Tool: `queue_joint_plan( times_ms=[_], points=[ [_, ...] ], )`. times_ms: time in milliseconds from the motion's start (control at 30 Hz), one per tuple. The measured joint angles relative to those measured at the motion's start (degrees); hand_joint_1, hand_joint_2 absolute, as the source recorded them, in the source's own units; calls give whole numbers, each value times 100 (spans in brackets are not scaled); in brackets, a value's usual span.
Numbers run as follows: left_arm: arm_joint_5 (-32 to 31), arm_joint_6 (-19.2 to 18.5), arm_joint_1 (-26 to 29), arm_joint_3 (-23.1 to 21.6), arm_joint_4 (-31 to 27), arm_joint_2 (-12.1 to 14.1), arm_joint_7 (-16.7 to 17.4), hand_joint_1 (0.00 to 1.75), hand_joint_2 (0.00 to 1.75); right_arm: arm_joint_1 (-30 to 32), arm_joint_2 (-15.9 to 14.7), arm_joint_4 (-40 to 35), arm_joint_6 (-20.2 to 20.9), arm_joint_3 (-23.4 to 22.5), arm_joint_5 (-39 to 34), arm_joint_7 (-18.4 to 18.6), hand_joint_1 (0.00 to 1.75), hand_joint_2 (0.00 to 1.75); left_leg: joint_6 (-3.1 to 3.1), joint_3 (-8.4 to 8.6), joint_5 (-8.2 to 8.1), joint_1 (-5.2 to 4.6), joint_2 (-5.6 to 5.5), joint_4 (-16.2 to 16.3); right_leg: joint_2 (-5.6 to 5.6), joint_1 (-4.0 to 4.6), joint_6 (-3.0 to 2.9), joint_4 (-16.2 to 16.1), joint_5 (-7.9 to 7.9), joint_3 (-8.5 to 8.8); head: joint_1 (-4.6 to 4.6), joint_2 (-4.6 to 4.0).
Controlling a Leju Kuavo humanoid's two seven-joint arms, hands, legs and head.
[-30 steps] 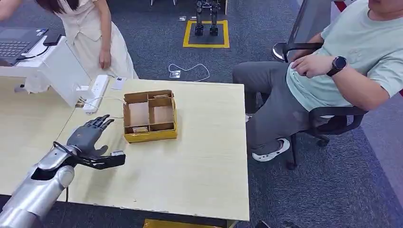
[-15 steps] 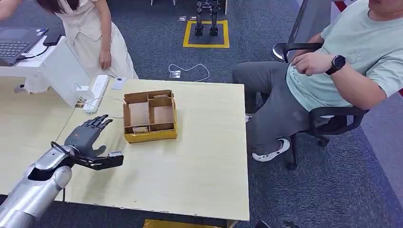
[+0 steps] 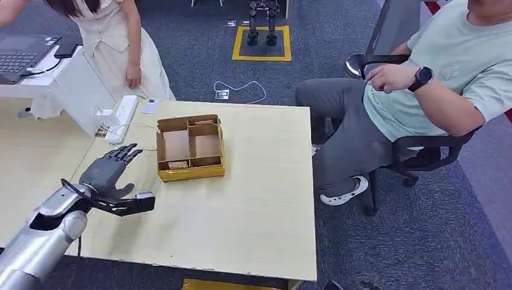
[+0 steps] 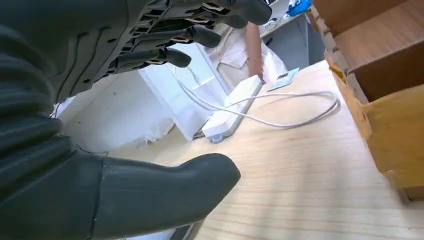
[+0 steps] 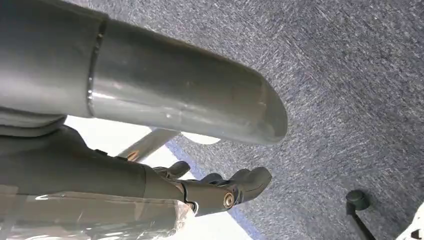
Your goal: Pass the card to the sensor for recognition and then transmit it.
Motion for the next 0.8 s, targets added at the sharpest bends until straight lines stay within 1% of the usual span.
queue_joint_plan(
  times_ms=[67, 133, 400, 567, 733, 800],
  points=[
    [20, -20, 20, -7, -118, 63, 4, 0, 175, 0, 0, -2, -2, 2, 0, 0, 0, 0, 0, 0, 0, 0, -1, 0, 0, 0, 0, 0, 0, -1, 2, 2],
    [-9, 11, 14, -17, -173, 52, 81, 0, 175, 1, 0, -2, 2, 11, 7, 9, 0, 0, 0, 0, 0, -1, 0, 0, 0, 0, 0, 0, 0, -3, 2, 0],
    [-363, 155, -218, -238, -118, -308, 394, 0, 175, -25, 31, -15, 22, 57, 17, 46, 0, 0, 1, -1, 1, -1, 2, 2, 3, -1, 0, -1, 3, -1, 2, 0],
    [-385, 157, -298, -328, -55, -424, 404, 0, 175, -27, 46, -35, 28, 61, 18, 46, 0, 0, 1, -1, 1, -1, 2, 2, 3, -1, 0, 0, 2, -3, 2, 0],
    [-385, 149, -325, -358, -26, -481, 398, 0, 175, -27, 48, -37, 28, 66, 17, 63, 0, 0, 1, -1, 0, 0, 2, 2, 3, 0, 0, 0, 2, -4, 2, 0],
    [-318, 47, -329, -382, -26, -472, 344, 0, 175, -28, 48, -46, 35, 70, 17, 63, 0, 0, 1, -2, 0, 0, 3, 1, 3, 0, 0, 0, 2, -4, 2, 0]
  ],
)
